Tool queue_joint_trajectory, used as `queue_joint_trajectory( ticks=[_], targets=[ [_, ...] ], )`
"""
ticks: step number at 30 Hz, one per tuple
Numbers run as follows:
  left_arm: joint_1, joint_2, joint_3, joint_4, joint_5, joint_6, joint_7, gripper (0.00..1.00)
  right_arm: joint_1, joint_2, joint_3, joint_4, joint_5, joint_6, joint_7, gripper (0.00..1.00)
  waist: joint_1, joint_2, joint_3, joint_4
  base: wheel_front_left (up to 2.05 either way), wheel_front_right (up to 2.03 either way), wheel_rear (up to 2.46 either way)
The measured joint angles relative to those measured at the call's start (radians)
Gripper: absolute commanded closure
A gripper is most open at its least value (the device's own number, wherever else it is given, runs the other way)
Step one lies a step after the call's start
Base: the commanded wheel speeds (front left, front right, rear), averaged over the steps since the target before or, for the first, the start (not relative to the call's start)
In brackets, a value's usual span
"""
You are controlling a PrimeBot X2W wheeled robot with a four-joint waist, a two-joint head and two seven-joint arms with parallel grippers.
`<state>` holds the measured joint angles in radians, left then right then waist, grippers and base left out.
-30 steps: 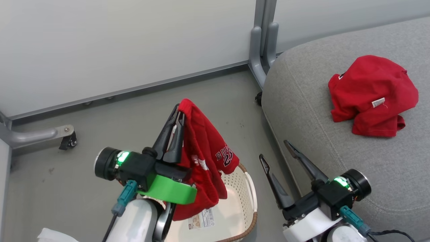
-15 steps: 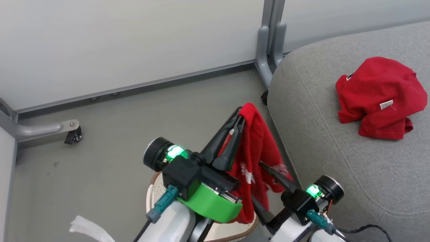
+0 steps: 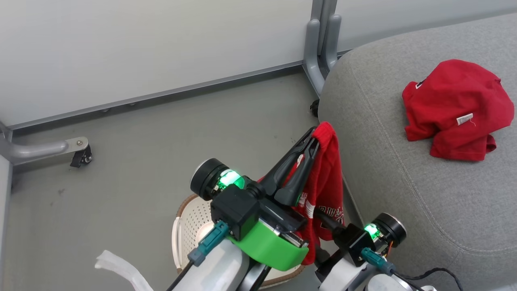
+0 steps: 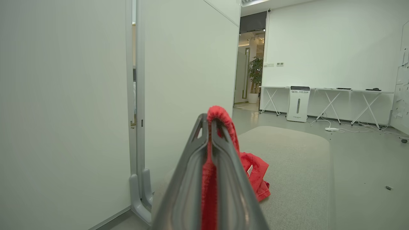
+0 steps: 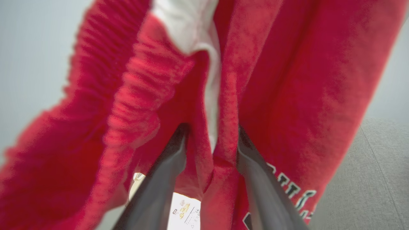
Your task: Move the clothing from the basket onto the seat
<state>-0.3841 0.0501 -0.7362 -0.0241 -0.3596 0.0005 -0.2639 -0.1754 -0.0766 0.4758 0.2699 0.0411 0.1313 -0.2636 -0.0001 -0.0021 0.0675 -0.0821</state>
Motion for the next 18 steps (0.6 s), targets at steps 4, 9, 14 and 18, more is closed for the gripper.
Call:
queue_joint_trajectory(
  ticks=[4, 9, 14, 18],
  targets=[
    [0.000, 0.000, 0.012, 0.030, 0.005, 0.003, 0.000, 1.00, -0.001, -0.003, 0.009, 0.000, 0.011, 0.000, 0.000, 1.00, 0.0000, 0.0000, 0.007, 0.001, 0.00, 0.00, 0.00],
    [0.000, 0.000, 0.023, 0.052, 0.012, 0.004, 0.000, 1.00, -0.004, -0.007, 0.010, -0.005, 0.024, 0.000, 0.000, 1.00, 0.0000, 0.0000, 0.018, 0.001, 0.00, 0.00, 0.00],
    [0.002, 0.000, 0.036, 0.063, 0.012, 0.008, 0.000, 0.00, -0.004, -0.011, 0.006, -0.009, 0.032, 0.000, 0.000, 1.00, 0.0000, 0.0000, 0.025, 0.004, 0.00, 0.00, 0.00],
    [0.005, 0.000, 0.049, 0.088, 0.020, 0.010, 0.000, 0.00, -0.004, -0.011, 0.000, -0.013, 0.036, 0.000, 0.000, 1.00, 0.0000, 0.0000, 0.029, 0.005, 0.00, 0.00, 0.00]
  ],
)
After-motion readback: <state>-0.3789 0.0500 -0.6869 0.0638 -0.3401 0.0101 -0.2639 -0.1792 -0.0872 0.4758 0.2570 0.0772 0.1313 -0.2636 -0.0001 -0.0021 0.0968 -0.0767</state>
